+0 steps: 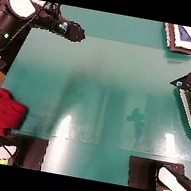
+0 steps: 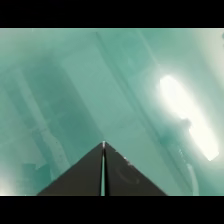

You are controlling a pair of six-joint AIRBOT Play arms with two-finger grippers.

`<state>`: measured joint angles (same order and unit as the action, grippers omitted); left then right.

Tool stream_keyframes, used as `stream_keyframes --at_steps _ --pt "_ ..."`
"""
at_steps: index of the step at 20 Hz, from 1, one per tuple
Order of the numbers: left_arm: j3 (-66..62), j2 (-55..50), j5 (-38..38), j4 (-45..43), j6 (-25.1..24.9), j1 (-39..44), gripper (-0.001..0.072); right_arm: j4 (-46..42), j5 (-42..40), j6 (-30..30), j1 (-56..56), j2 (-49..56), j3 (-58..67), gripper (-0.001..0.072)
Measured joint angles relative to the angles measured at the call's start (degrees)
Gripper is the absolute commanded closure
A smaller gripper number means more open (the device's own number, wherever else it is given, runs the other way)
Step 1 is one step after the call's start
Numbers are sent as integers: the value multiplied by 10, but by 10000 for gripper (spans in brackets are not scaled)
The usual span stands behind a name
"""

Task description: Fold the shirts.

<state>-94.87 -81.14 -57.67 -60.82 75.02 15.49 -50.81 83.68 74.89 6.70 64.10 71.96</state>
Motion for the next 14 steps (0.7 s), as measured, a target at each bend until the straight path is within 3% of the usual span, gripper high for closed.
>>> stream_keyframes --at_steps 14 --pt "0 0 3 0 0 0 680 0 15 0 0 0 0 692"
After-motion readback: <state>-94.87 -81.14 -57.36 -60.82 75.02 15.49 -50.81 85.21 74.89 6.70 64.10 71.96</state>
